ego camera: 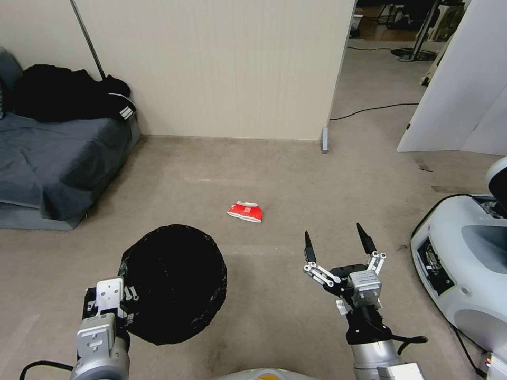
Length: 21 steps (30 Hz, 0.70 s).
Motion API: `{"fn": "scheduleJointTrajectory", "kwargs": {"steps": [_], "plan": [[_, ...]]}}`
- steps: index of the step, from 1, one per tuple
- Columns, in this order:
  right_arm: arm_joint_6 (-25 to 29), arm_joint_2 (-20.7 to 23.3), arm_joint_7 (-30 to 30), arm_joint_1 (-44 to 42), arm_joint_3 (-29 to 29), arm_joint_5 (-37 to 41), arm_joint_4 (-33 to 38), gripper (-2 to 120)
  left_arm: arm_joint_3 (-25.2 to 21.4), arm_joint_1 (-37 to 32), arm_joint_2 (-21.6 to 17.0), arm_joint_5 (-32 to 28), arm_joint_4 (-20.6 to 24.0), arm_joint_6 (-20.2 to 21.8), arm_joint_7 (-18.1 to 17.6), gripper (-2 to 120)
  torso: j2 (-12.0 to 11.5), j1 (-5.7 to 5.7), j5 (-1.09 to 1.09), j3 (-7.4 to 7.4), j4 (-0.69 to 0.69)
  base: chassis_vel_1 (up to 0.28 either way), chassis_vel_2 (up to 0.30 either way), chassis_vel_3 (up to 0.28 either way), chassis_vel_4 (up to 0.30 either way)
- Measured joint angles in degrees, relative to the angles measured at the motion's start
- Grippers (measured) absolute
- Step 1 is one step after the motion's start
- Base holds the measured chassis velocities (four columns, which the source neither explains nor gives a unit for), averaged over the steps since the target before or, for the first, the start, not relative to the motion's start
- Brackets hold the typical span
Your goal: Pick up the trash bin, then pick up the garbage from the floor and place it into the trash bin.
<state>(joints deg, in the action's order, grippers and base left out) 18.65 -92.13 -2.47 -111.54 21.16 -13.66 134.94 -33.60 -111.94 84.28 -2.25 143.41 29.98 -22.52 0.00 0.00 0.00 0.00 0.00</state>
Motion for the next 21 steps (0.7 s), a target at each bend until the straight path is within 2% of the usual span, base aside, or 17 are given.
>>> {"fn": "scheduleJointTrajectory", "kwargs": {"steps": [7,21], "plan": [[0.18,0.00,-0.11,-0.02,0.08,-0.01,-0.15,100,0.51,0.17,0.18,-0.68,-0.06,0.22,-0.13,0,0.00,0.00,0.00,0.00,-0.01,-0.007,0.024,0.020,-0.019],[0.12,0.00,-0.02,-0.04,0.18,0.13,-0.06,100,0.86,0.62,0.40,0.27,-0.13,0.22,0.63,0,0.00,-0.01,0.00,0.00,0.00,-0.131,0.130,0.135,-0.128]]}}
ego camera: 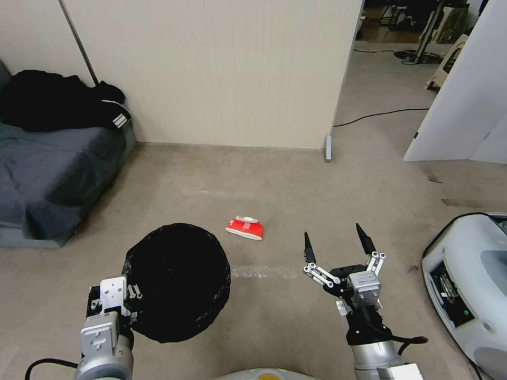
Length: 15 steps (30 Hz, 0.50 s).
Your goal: Pick up the trash bin, then pick up the garbage from the floor and place it into the trash bin.
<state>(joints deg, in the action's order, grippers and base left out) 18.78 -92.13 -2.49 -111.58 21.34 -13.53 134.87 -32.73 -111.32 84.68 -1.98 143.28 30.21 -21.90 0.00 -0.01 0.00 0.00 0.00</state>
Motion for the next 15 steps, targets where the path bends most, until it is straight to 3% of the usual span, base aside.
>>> {"fn": "scheduleJointTrajectory", "kwargs": {"steps": [15], "plan": [[0.52,0.00,-0.48,0.02,0.04,0.06,0.01,100,-0.07,0.02,0.07,0.17,-0.04,-0.52,0.19,0,0.00,0.01,0.00,0.01,0.00,-0.106,0.111,0.110,-0.110]]}}
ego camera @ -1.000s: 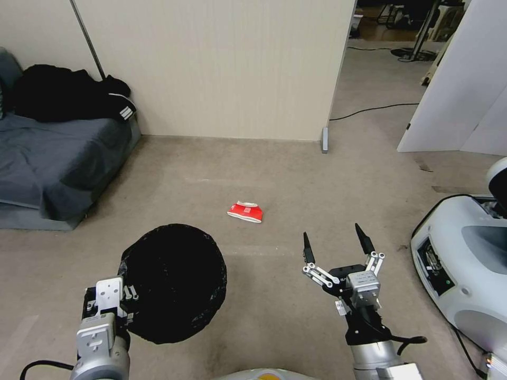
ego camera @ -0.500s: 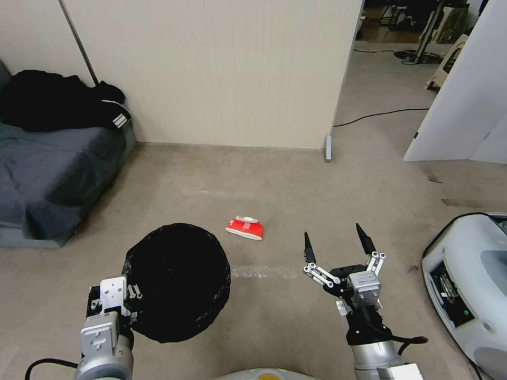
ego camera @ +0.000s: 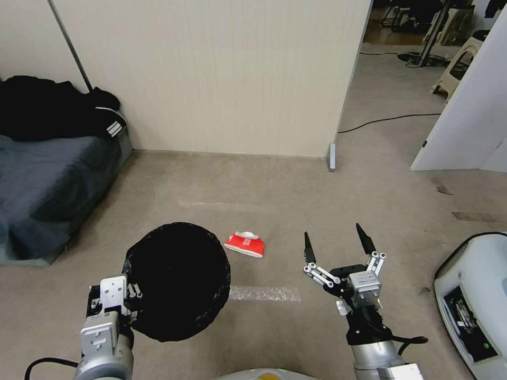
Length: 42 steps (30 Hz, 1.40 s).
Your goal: Pick up the trash bin, then pick up the garbage from the floor and place it into the trash bin.
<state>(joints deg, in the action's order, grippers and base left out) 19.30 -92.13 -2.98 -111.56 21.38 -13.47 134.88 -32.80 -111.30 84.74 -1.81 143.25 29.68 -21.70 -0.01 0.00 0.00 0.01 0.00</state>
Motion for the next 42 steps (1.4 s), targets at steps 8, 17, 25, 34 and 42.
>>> {"fn": "scheduleJointTrajectory", "kwargs": {"steps": [8,17,25,34,42], "plan": [[1.57,0.00,-1.72,0.07,0.07,0.81,-0.15,100,-0.05,0.01,0.04,0.04,0.00,-0.03,0.05,0,0.01,-0.01,0.00,-0.01,0.00,-0.005,0.004,0.006,-0.008],[-2.33,0.01,-1.90,6.13,2.08,1.81,-2.03,100,-0.40,0.45,0.08,0.03,0.00,-0.52,0.66,0,0.01,0.00,0.00,-0.01,0.00,0.000,0.000,0.000,0.000],[-11.98,10.08,-0.48,20.54,3.73,11.44,-6.35,100,-1.35,3.21,0.23,-0.27,-0.01,0.99,1.29,0,0.01,0.00,-0.01,0.00,-0.01,0.000,0.000,0.000,0.000],[-20.87,24.25,-2.17,40.60,-3.19,17.10,-21.24,100,-0.78,3.63,1.46,1.76,-0.25,0.47,2.29,0,0.00,0.00,-0.02,0.00,0.01,0.000,0.000,0.000,0.000],[-18.52,29.62,-7.29,59.39,-18.89,14.56,-38.77,100,-0.44,4.11,2.22,2.60,-2.62,-0.28,2.51,0,0.00,0.00,0.00,0.00,0.01,0.000,0.000,0.000,0.000]]}}
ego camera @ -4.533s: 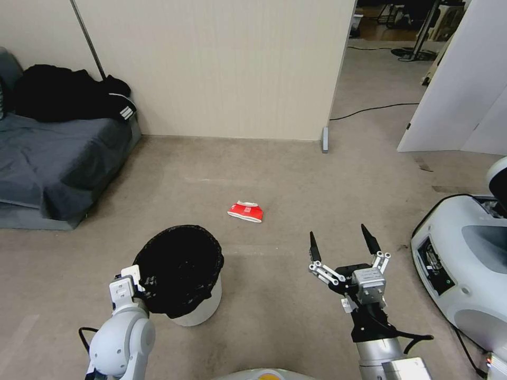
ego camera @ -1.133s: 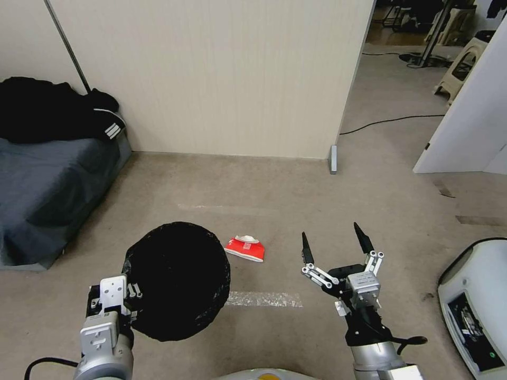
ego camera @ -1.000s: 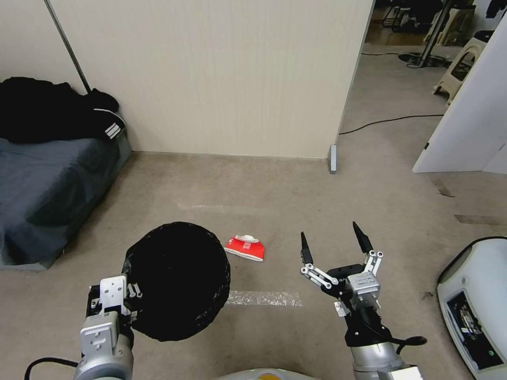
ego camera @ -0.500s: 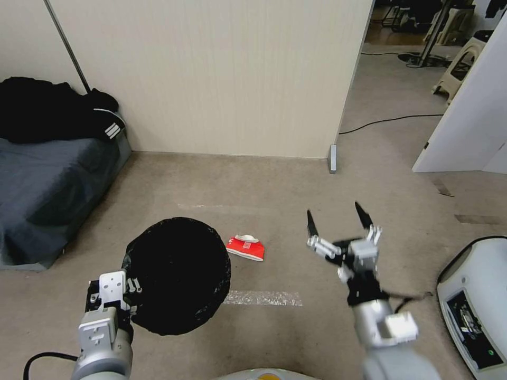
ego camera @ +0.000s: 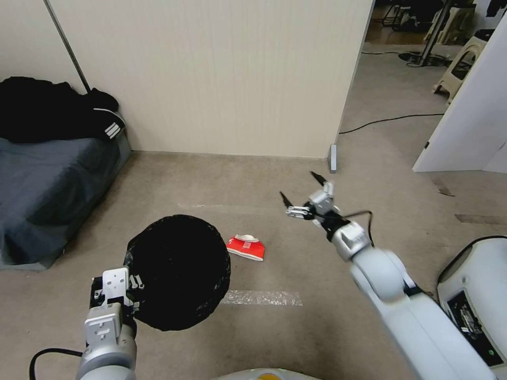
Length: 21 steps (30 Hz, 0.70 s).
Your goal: Pick up the trash bin, then pick up the garbage from the floor and place it into the trash bin.
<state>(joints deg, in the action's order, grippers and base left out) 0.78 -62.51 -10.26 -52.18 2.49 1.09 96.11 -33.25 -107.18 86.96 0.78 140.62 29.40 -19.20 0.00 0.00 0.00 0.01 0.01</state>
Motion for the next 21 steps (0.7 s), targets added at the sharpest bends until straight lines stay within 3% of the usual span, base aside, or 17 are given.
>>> {"fn": "scheduleJointTrajectory", "kwargs": {"steps": [5,10,21], "plan": [[4.21,-1.98,-2.48,8.69,-10.22,-4.03,-11.96,100,0.01,0.19,0.25,0.53,-1.16,0.03,0.05,0,0.00,0.00,0.01,0.00,-0.01,0.000,0.000,0.000,0.000],[9.03,-4.98,-4.88,13.51,-16.62,-10.52,-21.05,100,0.15,-0.84,0.41,1.21,-1.50,-0.03,0.08,0,0.00,0.00,0.01,0.00,-0.01,0.000,0.000,0.000,0.000],[17.48,-11.80,-9.41,15.19,-18.00,-21.16,-35.93,100,1.09,-2.14,0.96,2.60,-1.85,-0.19,0.25,0,0.00,0.00,0.01,0.00,-0.01,0.000,0.000,0.000,0.000]]}}
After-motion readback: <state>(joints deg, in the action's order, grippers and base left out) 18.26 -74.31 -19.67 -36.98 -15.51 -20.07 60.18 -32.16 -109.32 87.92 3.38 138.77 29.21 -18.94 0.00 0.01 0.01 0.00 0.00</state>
